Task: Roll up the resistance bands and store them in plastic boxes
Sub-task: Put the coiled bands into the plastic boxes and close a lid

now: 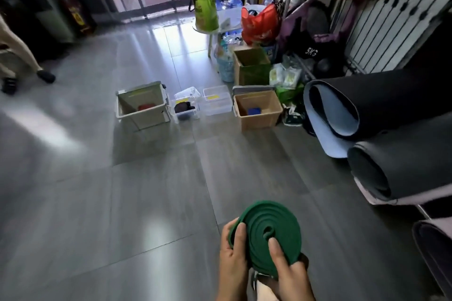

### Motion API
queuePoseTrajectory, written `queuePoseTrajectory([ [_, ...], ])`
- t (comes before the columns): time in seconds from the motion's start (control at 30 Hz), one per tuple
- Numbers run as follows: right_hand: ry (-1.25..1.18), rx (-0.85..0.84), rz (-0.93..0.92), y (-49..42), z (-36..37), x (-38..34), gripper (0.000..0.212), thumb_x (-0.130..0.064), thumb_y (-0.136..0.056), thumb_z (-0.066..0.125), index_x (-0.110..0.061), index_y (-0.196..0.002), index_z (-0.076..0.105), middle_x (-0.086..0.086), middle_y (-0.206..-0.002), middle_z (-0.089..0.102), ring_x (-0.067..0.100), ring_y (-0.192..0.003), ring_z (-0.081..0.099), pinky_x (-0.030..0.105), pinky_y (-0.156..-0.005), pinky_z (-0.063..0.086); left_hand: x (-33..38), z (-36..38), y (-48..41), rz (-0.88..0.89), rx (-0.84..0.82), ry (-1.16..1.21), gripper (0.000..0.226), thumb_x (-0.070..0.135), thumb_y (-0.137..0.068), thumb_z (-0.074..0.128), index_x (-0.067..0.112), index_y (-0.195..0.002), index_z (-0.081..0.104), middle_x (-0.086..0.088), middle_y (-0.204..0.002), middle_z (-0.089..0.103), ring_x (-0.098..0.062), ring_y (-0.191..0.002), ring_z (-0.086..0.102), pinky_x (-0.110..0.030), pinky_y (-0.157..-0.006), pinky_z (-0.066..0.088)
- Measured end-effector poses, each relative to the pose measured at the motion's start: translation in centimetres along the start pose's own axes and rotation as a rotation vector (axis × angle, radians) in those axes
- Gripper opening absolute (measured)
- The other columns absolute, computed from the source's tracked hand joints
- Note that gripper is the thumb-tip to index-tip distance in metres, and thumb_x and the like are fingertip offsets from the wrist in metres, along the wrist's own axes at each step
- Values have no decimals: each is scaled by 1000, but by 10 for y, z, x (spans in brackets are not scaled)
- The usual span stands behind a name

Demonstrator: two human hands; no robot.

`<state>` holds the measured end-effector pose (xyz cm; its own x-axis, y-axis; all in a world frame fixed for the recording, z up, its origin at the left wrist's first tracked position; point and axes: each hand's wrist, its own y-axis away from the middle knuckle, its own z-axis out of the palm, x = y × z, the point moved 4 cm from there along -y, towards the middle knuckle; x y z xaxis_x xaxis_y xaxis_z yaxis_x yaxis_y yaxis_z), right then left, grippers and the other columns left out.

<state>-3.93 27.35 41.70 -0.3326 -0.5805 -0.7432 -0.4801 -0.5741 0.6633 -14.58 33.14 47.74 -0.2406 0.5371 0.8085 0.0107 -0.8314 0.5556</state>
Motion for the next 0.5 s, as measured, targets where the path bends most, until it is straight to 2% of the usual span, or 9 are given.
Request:
queuePoseTrajectory([
  [0.07, 51, -86, 39, -25, 18, -23, 117, -89, -24, 61, -5, -106, 58, 14, -90, 68, 31, -81, 66, 45, -74, 55, 22, 8, -32, 20, 29, 33, 10, 15, -92, 51, 14, -97, 60, -20, -100, 67, -33, -93, 64, -45, -83, 51],
  [0.13, 21, -95, 31, -48, 42, -64, 114, -90, -24, 61, -7, -102, 57, 14, -87, 67, 33, -79, 65, 47, -78, 53, 49, 20, -67, 45, 26, 57, 10, 13, -91, 52, 13, -97, 60, -17, -97, 69, -28, -88, 65, -40, -79, 53],
  [0.17, 19, -111, 4, -58, 52, -91, 103, -87, -37, 61, -8, -102, 56, 11, -85, 65, 29, -79, 64, 41, -82, 51, 64, 26, -85, 52, 20, 71, 11, 13, -90, 53, 13, -98, 61, -16, -96, 69, -24, -84, 66, -35, -73, 55],
  [0.23, 72, -172, -12, -80, 70, -143, 56, -59, -75, 57, -11, -103, 51, 7, -85, 57, 24, -84, 57, 27, -85, 39, 96, 36, -120, 49, 24, 98, 13, 14, -90, 54, 12, -101, 61, -16, -95, 69, -20, -78, 66, -26, -61, 55],
  [0.27, 82, -203, 17, -92, 79, -165, 37, -45, -85, 52, -12, -101, 48, 9, -90, 53, 26, -91, 54, 28, -85, 35, 112, 38, -136, 40, 33, 106, 13, 14, -90, 54, 12, -102, 60, -16, -95, 69, -19, -75, 65, -24, -58, 54],
  [0.3, 111, -254, 23, -102, 88, -186, 29, -39, -89, 50, -13, -100, 46, 12, -98, 52, 26, -94, 53, 30, -85, 34, 127, 40, -153, 29, 40, 119, 14, 15, -91, 53, 12, -102, 60, -16, -95, 69, -19, -74, 65, -24, -56, 54],
  [0.37, 122, -298, -57, -133, 111, -224, 36, -45, -83, 57, -18, -105, 49, 11, -112, 56, 19, -85, 53, 30, -76, 39, 151, 42, -188, 17, 68, 135, 13, 16, -91, 53, 12, -101, 61, -15, -94, 69, -19, -73, 65, -26, -55, 54],
  [0.43, 161, -374, -140, -156, 138, -259, 67, -69, -60, 66, -29, -112, 50, 5, -115, 56, 11, -83, 56, 31, -70, 47, 168, 41, -220, 17, 106, 147, 11, 15, -91, 53, 13, -98, 61, -14, -90, 69, -20, -72, 65, -25, -54, 54],
  [0.5, 212, -483, -147, -179, 169, -283, 66, -68, -63, 64, -34, -118, 50, 2, -112, 58, 4, -85, 57, 22, -67, 50, 182, 38, -251, 20, 151, 146, 10, 11, -92, 51, 10, -96, 60, -16, -89, 67, -21, -72, 64, -23, -54, 54],
])
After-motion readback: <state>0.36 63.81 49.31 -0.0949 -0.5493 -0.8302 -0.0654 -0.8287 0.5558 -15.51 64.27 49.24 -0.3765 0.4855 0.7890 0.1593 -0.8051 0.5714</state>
